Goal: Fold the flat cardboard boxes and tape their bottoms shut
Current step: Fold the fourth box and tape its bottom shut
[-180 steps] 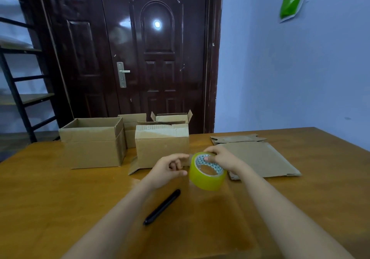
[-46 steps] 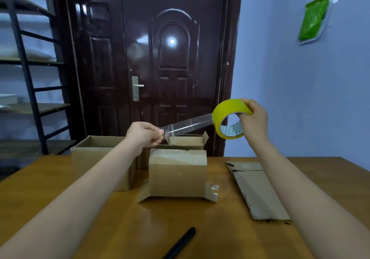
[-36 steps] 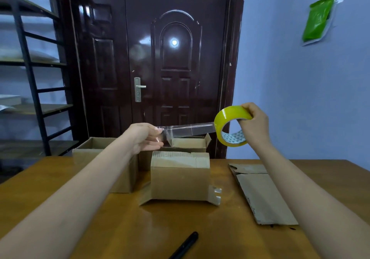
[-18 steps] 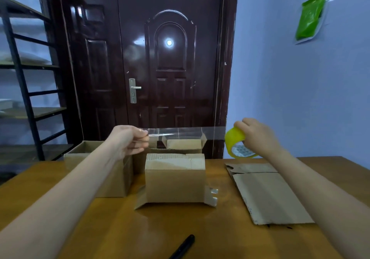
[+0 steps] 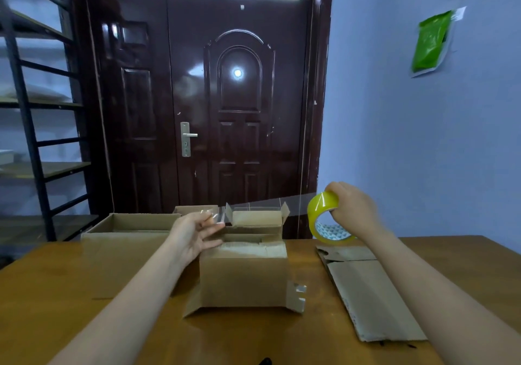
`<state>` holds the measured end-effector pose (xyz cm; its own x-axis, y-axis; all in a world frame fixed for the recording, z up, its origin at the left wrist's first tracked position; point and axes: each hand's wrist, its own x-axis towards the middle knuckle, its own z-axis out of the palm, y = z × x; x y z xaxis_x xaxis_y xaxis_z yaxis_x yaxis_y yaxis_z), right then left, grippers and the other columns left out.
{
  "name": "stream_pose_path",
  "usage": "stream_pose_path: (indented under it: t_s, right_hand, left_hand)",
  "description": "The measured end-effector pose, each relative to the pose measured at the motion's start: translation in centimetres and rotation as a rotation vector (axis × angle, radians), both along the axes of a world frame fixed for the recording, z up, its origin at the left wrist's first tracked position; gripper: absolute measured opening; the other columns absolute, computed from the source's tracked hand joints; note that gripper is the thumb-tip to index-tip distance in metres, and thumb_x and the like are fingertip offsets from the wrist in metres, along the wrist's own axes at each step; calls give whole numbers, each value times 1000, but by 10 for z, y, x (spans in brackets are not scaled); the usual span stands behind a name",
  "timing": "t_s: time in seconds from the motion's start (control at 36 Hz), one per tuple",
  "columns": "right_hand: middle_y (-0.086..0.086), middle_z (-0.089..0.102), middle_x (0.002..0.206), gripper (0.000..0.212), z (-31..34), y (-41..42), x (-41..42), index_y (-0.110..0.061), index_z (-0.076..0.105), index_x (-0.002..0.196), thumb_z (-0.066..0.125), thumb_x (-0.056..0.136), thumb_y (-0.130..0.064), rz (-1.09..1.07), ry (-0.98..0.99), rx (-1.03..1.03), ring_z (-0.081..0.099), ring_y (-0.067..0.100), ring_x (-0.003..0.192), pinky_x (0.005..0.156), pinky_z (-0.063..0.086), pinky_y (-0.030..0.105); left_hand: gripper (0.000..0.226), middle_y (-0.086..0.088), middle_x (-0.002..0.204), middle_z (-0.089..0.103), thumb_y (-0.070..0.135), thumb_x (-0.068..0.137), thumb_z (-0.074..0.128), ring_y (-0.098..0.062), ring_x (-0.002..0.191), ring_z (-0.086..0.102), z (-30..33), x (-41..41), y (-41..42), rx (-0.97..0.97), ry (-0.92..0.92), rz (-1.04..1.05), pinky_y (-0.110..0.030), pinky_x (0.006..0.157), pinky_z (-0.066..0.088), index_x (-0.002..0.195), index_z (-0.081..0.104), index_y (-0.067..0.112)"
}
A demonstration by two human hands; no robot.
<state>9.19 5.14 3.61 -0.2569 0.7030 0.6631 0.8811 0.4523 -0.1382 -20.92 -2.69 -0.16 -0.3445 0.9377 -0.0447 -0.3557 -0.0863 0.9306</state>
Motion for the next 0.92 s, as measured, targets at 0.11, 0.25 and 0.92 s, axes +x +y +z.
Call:
stream_pose_path:
  t_s: [0.11, 0.25, 0.92]
  right_hand:
    - [3, 62, 104, 26, 1, 2, -1, -16, 59, 107, 56, 83, -5, 13, 23, -24, 57, 24, 92, 63, 33, 27]
    - [2, 63, 103, 27, -1, 3, -3, -16, 59, 106, 56, 83, -4, 16, 60, -49, 54, 21, 87, 63, 33, 26]
    - [2, 65, 89, 19, -5, 9, -3, -16, 62, 96, 57, 83, -4, 22, 124, -92, 50, 18, 74, 51, 30, 22]
  left_hand:
    - [14, -8, 77, 60, 10, 96, 50, -25, 86, 66, -17, 3, 0, 20, 71, 7, -59, 89, 48, 82, 54, 9]
    - [17, -9, 86, 62, 12, 96, 50, -29, 86, 66, -20, 5, 1, 56, 97, 38, -55, 79, 53, 80, 52, 14]
    - [14, -19, 89, 65, 13, 97, 52, -21, 72, 62, -31, 6, 10, -9, 351, 108, -28, 64, 57, 85, 55, 5]
